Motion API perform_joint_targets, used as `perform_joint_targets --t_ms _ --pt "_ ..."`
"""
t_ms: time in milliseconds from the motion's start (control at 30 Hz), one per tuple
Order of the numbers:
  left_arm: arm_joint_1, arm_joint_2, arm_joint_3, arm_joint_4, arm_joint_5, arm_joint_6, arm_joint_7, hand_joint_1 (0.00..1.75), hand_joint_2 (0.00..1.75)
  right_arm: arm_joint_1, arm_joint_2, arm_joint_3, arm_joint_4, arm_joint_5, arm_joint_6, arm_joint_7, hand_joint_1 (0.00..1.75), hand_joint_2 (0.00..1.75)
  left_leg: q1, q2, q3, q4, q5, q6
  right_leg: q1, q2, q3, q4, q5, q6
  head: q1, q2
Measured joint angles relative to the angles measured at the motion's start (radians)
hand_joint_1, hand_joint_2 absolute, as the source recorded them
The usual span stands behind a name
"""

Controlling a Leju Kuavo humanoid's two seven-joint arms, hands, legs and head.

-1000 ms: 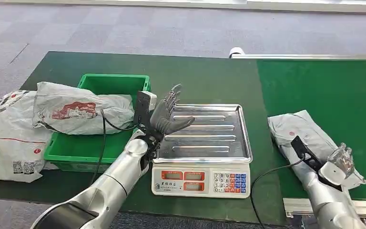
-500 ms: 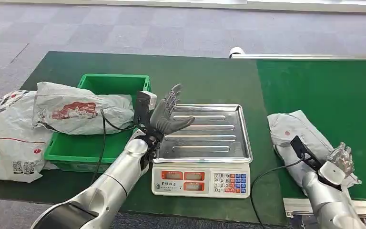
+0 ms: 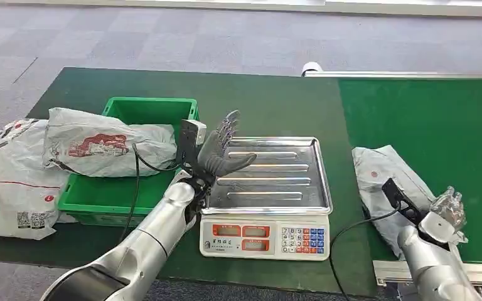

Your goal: Moved the parcel from conveyor to table for the left to box.

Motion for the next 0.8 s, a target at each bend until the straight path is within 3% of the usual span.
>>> perform_joint_targets --t_ms 800 --pt "0.000 0.000 0.001 0.000 0.000 0.000 0.000 0.00 1.75 0.000 0.000 0.000 0.000 0.000 0.000 0.000 0.00 1.75 0.000 0.000 0.000 0.000 0.000 0.000 0.000 0.000 0.000 0.000 0.000 0.000 0.000 0.000"
